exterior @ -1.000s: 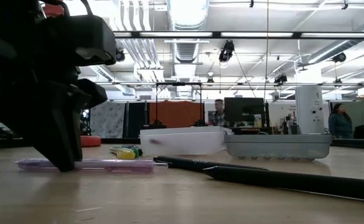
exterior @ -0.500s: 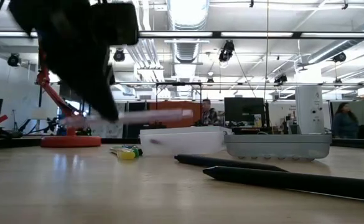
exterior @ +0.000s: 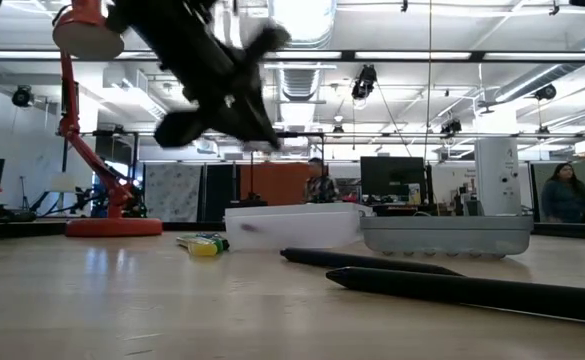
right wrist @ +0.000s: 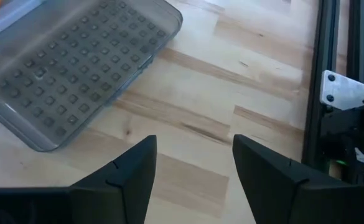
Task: Pick & place school supplies into a supply box
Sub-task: Put the purple pen into the supply box, then put the bottom black pen into the supply box
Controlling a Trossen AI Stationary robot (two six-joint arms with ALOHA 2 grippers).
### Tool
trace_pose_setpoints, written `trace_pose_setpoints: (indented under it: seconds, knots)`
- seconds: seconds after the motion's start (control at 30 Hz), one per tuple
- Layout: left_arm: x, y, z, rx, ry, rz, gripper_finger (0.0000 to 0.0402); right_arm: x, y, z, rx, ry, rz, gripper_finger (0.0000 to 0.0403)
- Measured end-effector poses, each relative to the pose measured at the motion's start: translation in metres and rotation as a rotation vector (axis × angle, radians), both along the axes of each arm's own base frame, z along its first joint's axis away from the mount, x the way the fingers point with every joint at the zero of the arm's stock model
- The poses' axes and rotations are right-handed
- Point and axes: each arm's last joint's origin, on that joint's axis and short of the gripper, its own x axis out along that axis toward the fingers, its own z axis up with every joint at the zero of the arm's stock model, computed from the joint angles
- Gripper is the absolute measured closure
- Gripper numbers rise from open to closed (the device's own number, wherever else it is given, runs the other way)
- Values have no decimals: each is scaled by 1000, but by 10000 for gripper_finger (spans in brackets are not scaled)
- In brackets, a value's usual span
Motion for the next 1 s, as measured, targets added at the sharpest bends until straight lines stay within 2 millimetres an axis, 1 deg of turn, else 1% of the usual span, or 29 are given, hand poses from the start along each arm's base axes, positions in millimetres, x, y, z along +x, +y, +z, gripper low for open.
trace_pose_setpoints:
  seconds: [0.1, 0.17, 0.27, 0.37, 0.43, 0.53, 0.67, 0.83, 0.9, 1.0]
  knots:
    - [8, 18, -9, -38, -7, 65, 390, 0, -1, -1, -2, 1, -3, 200]
    - [11, 24, -15, -72, -4, 65, 390, 0, -1, -1, -2, 2, -2, 200]
    - [13, 26, -24, -116, 21, 87, 390, 0, -1, -1, -4, 4, -1, 199]
    - [14, 26, -30, -168, 15, 144, 389, 0, -1, -2, -6, 6, -1, 199]
    - [15, 26, -34, -193, 13, 187, 378, 0, -1, -2, -7, 7, 0, 199]
    - [16, 26, -38, -210, 12, 229, 350, -1, -2, -3, -12, 11, 0, 199]
    - [18, 27, -35, -203, -1, 232, 321, -2, -3, -5, -18, 18, 2, 199]
    - [16, 25, -31, -174, 3, 191, 309, -2, -3, -6, -24, 37, 25, 199]
    - [15, 21, -25, -141, -1, 139, 308, 0, -2, -8, -11, 60, 78, 199]
    - [12, 12, -16, -67, 0, 24, 307, 6, 6, -12, 51, 90, 240, 199]
